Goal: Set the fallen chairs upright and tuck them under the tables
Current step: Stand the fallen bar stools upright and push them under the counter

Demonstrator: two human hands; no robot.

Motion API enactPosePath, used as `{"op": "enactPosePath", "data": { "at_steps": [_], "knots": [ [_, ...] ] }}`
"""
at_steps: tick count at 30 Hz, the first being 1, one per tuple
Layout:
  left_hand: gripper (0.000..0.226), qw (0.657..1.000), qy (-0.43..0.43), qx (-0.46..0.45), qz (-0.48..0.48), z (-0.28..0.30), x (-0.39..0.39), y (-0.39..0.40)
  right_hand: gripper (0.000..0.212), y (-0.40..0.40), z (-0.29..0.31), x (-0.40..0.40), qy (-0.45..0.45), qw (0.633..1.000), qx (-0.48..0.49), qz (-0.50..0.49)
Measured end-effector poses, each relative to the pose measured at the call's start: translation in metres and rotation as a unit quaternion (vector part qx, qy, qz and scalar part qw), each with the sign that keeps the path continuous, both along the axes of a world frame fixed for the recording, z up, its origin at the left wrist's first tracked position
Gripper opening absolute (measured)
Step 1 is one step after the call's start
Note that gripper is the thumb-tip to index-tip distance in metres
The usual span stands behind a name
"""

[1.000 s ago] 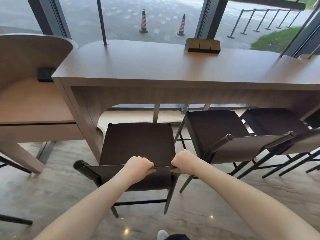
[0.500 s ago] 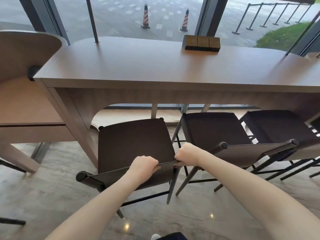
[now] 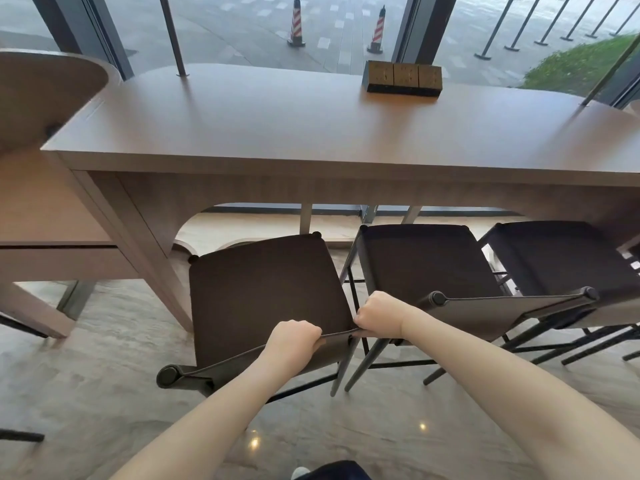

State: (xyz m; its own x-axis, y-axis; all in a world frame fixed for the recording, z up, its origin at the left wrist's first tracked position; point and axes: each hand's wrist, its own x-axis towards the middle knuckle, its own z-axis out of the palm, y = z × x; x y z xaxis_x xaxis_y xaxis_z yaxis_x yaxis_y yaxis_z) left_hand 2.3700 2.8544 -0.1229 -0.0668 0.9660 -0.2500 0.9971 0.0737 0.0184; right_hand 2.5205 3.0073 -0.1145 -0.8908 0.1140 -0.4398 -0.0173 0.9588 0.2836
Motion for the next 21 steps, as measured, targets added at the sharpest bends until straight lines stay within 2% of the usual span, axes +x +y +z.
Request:
{"op": "enactPosePath", "data": {
  "at_steps": [13,18,21],
  "knots": [
    [0.035,1.0,-0.013,-0.012,0.011,-0.008,0.01,0.004,0.04,0.001,-0.006,0.01,-0.002,1.0,-0.013,-0.016],
    [0.03,0.996,-0.077,0.001,0.041,-0.007,0.008,0.0,0.031,-0.02,0.004,-0.006,-0.047,0.99,0.003,-0.13],
    [0.04,0.992,-0.107,0.02,0.064,-0.004,-0.004,-0.013,0.039,-0.039,0.006,-0.02,-0.035,0.985,-0.05,-0.16]
  ]
}}
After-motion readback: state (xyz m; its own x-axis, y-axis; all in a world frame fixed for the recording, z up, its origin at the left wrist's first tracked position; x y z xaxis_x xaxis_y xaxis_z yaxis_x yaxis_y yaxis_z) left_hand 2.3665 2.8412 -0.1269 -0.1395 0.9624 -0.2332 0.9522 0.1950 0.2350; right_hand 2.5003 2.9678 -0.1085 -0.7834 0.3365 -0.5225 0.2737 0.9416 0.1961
